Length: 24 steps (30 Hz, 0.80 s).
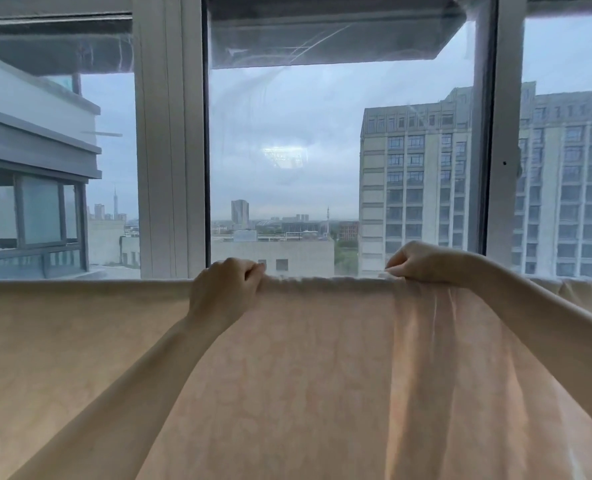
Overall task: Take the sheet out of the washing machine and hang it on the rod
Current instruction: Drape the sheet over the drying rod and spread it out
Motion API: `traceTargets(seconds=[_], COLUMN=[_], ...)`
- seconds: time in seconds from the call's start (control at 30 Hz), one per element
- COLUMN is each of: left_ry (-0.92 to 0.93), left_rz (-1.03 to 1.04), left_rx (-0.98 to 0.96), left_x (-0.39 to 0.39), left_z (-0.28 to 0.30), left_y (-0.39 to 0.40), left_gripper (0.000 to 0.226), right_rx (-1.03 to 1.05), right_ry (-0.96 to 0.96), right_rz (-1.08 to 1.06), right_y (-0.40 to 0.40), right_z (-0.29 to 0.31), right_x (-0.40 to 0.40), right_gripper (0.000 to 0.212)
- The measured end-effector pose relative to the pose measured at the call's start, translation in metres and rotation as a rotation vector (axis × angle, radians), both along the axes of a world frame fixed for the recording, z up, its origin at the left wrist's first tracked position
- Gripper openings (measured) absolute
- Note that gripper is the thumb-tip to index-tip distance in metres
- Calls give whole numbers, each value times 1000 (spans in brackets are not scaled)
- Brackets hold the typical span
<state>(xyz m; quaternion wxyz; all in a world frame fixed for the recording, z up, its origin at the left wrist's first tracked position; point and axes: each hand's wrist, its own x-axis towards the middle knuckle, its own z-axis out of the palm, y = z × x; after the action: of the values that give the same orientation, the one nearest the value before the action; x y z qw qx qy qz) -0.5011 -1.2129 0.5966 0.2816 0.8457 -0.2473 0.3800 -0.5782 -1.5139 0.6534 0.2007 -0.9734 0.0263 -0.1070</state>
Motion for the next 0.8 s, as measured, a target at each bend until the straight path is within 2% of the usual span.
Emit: traceTargets(seconds=[0.1,0.17,0.23,0.37,0.47,0.5,0.67,0.73,0.8], left_ry=[117,148,110,73,49,37,-60,-50,-32], left_rz=[-247,-358,-354,-326,-295,-282,-164,-192,-252], left_rx=[-17,74,126,47,42,24,-107,-50,109], left_x=[-8,-18,-22,-17,-14,-13,-6,-8,-9], left_z=[11,14,14,15,19,22,42,38,27], left_y=[-21,-42,-60,-70,-70,-71,-83,-87,-92], left_gripper=[33,30,27,22,19,19,20,20,25], right_rx=[-11,-29,-26,-41,-133,-157,-77,-63,-118], right_ry=[-107,-162,-238,-410,-417,-426,-736,-642,-473], right_rz=[22,59,78,110,150,139,14,-20,-28], right_y=[4,8,9,10,3,0,-4,-8,-11], right_z=[-5,-8,-10,-18,-26,-27,-9,-8,-19], right_x=[-1,-4,-8,-30,-44,-44,-31,-24,-20], right_gripper=[37,37,36,29,9,9,9,14,16])
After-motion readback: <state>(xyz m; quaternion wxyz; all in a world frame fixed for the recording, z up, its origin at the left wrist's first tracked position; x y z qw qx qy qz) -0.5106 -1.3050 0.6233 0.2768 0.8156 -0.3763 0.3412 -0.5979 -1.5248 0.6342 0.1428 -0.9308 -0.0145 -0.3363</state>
